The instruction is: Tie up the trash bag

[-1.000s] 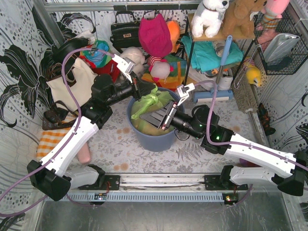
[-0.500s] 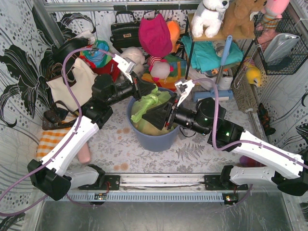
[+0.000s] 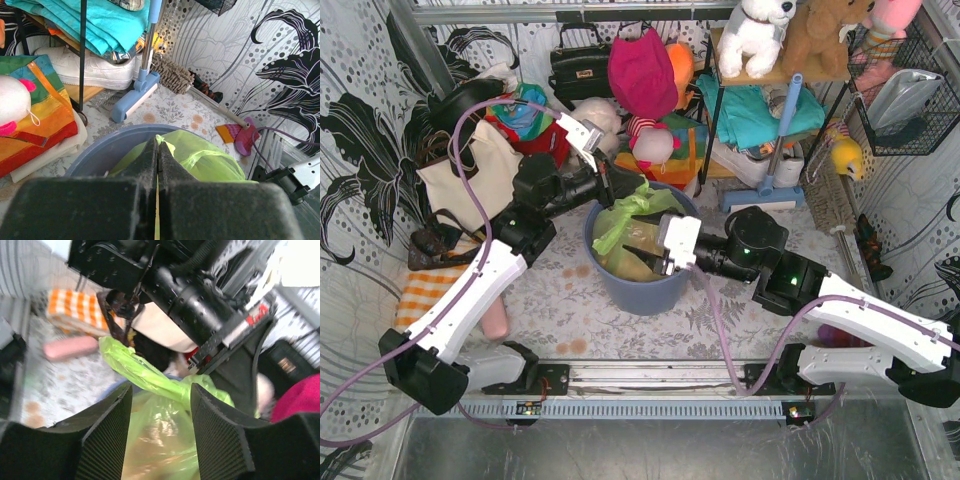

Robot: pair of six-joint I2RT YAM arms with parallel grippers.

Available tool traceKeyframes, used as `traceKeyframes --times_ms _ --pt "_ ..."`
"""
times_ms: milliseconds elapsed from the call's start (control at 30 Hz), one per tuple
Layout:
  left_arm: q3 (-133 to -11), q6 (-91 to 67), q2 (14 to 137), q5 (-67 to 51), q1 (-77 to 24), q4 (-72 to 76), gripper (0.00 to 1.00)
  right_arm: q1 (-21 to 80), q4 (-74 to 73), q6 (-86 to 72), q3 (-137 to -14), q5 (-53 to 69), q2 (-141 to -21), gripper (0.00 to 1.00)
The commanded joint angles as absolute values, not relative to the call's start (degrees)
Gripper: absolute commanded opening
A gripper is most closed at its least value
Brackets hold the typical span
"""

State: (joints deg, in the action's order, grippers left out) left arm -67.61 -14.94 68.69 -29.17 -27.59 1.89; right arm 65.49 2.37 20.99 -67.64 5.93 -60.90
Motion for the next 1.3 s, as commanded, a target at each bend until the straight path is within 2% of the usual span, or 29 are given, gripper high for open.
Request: traceKeyframes --times_ms 0,333,800,1100,1267 --pt "-68.33 -14.98 69.08 -29.10 -27.21 5.06 0.00 65.87 3.74 48.24 -66.63 14.24 -61.28 0.51" --pt "-68.47 -15.03 68.96 -28.99 -27.22 5.09 0.00 65.85 3.18 62.08 -69.32 16.20 -65.06 0.48" --pt "-68.64 -14.96 68.91 -29.19 -27.24 5.01 0.00 65.99 2.14 65.65 -71.91 19.69 -66.50 0.31" --pt "-68.05 -14.94 68.43 -29.31 -27.17 5.09 0.00 65.95 -4.11 63.91 -75.10 25.78 -66.27 0.32" --pt "-67.98 -14.94 68.39 -29.29 -27.17 5.17 0.00 65.97 -4.31 64.44 -75.07 24.99 -65.37 0.31"
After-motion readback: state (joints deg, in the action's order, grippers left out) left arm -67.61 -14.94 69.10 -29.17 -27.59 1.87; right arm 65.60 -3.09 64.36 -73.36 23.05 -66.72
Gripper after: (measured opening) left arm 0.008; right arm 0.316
